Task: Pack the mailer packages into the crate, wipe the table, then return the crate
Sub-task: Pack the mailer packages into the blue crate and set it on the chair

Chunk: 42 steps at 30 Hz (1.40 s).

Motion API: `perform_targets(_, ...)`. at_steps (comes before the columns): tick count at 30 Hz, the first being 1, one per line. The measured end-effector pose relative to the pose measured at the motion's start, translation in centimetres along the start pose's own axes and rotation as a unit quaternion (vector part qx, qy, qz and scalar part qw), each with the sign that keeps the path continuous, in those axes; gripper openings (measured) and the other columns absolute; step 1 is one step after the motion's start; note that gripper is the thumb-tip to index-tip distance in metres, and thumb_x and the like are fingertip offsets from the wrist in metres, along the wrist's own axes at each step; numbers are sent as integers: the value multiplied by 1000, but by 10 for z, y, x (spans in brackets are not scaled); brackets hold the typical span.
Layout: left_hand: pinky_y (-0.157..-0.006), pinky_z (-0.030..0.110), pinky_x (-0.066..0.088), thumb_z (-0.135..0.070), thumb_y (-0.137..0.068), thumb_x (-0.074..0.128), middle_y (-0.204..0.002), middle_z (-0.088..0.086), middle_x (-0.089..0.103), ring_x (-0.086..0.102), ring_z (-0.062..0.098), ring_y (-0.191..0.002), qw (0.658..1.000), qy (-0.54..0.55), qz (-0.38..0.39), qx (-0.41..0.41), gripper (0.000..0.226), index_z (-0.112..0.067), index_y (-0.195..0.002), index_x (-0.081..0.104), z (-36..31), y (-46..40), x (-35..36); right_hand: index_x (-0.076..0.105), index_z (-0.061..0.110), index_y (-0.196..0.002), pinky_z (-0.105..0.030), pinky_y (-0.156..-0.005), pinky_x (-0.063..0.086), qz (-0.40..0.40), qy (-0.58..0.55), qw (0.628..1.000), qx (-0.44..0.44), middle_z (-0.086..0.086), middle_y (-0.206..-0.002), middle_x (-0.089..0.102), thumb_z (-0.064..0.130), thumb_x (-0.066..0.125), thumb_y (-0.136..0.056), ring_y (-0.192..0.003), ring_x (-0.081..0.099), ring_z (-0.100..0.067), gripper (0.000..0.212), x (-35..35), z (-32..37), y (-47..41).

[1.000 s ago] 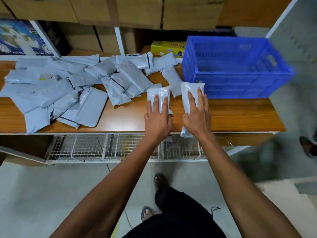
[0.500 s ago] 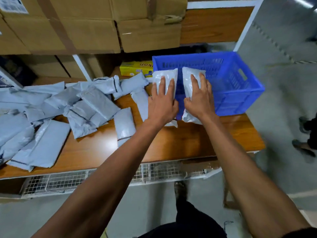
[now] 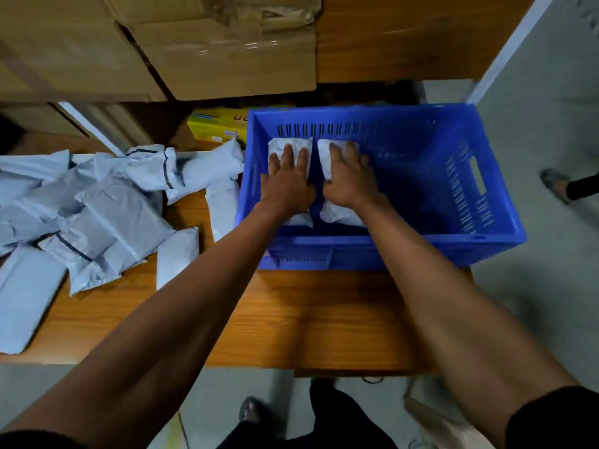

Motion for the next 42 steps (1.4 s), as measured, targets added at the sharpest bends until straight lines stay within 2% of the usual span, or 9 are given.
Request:
perform_targets(11, -124, 69, 9, -45, -105, 52, -174, 7, -26, -17, 44, -160, 990, -35, 130, -44, 92, -26, -169, -11, 23, -40, 57, -16, 30, -167, -64, -126, 15, 197, -16, 980, 9, -10, -168, -39, 29, 56, -103, -156, -19, -52, 96, 60, 4, -40)
perform_targets(14, -124, 69, 6, -52, -110, 39, -174, 10, -27, -18, 46, -159, 985, -24, 166, -37, 83, -25, -169, -13, 30, -38, 72, -22, 32, -165, -67, -127, 8, 249, -10, 968, 19, -6, -164, -45, 37, 47, -110, -154, -28, -51, 88, 78, 1, -41)
perform_targets(20, -127, 67, -2, -78, -97, 16, -170, 19, -31, -26, 50, -156, 968, -67, 241, -24, 98, -18, -166, -20, 45, -53, 97, -22, 31, -165, -68, -126, 7, 290, 29, 956, 29, -5, -165, -45, 58, 34, -110, -155, -24, -51, 84, 85, -10, -45)
perform_targets(22, -128, 65, -2, -66, -105, 30, -169, 19, -34, -26, 49, -156, 968, -54, 242, -30, 94, -18, -165, -24, 46, -53, 94, -21, 30, -166, -66, -127, 8, 294, 39, 955, 28, -5, -166, -43, 59, 35, -110, -156, -19, -52, 84, 84, -11, -45)
perform_targets(28, -131, 55, 3, -30, -111, 46, -172, 25, -22, -13, 47, -160, 982, -31, 184, -6, 87, -6, -166, -17, 26, -38, 46, -5, 24, -169, -66, -127, 14, 256, 44, 966, 9, -9, -172, -31, 44, 39, -113, -159, -11, -50, 75, 56, -4, -39)
perform_targets(31, -129, 50, 20, -30, -109, 51, -174, 25, -6, 9, 47, -161, 994, 36, 98, -10, 84, -7, -169, -4, 19, -24, 0, 23, 15, -165, -60, -124, 28, 177, 28, 983, -26, -17, -176, 2, 31, 44, -111, -158, 13, -46, 60, 26, 15, -31)
perform_targets(33, -122, 50, 33, -27, -107, 55, -170, 28, 16, 30, 49, -153, 998, 65, 23, 3, 77, -7, -167, 13, 19, -11, -31, 41, 8, -153, -53, -118, 39, 120, 2, 991, -55, -21, -163, 32, 26, 45, -109, -148, 36, -43, 47, 7, 33, -25)
perform_targets(35, -114, 49, 41, -24, -104, 58, -158, 28, 36, 44, 50, -141, 995, 97, -32, 15, 64, -6, -160, 33, 22, 9, -57, 52, 6, -138, -49, -109, 46, 76, -20, 994, -74, -22, -147, 46, 24, 48, -107, -135, 48, -41, 36, -7, 52, -18)
perform_targets(42, -98, 48, 48, -29, -99, 57, -137, 25, 61, 58, 46, -124, 978, 135, -156, 34, 50, -9, -145, 58, 107, 77, -109, 62, 6, -125, -51, -100, 51, -71, -108, 984, -121, -18, -131, 59, 19, 54, -106, -124, 55, -39, 25, -15, 144, 26)
Point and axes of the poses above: each hand's wrist, its own y-axis away from the middle knuckle, its own x-axis out of the palm, z = x × y, the point moved 5 cm from there along -y, towards the middle knuckle
